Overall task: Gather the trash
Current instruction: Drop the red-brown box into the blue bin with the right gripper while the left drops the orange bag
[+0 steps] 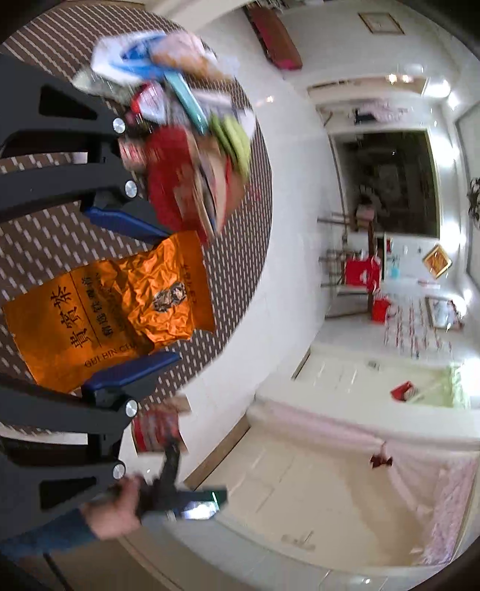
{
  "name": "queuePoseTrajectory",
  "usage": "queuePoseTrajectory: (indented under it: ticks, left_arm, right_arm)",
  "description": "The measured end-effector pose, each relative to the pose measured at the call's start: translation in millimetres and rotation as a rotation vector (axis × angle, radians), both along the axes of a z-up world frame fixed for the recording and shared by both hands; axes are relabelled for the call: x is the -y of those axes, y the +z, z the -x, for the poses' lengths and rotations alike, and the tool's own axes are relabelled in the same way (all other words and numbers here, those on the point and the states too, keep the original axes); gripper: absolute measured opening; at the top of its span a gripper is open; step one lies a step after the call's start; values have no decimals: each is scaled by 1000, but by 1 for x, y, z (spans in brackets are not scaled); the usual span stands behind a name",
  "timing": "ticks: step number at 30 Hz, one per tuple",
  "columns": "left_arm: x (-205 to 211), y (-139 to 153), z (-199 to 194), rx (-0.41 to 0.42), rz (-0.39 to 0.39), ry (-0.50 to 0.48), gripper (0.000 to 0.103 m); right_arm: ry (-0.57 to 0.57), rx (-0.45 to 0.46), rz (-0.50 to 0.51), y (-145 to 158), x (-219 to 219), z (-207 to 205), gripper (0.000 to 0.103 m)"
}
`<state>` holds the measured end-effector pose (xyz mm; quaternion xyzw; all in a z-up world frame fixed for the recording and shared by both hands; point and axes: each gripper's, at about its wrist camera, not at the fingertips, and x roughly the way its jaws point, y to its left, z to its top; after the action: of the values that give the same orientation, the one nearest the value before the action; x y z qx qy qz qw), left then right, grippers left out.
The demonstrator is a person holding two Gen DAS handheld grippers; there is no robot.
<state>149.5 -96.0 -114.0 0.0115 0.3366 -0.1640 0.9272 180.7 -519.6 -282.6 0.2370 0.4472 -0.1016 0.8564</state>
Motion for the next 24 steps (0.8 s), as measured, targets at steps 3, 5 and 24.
queuePoseTrajectory:
  ticks: [3,5,24]
  left_arm:
    - [29,-4,-19,-22,-9,-45,58]
    - [50,-7,-32,-39,-14,-80,58]
    - [242,-84,-119,-286,-127,-395,88]
  right_arm:
    - [6,-75,-34,-38,10,-21,15]
    - [-1,-113,-83,-59,15,-29,51]
    - [-151,241,-88,54,62,38,92]
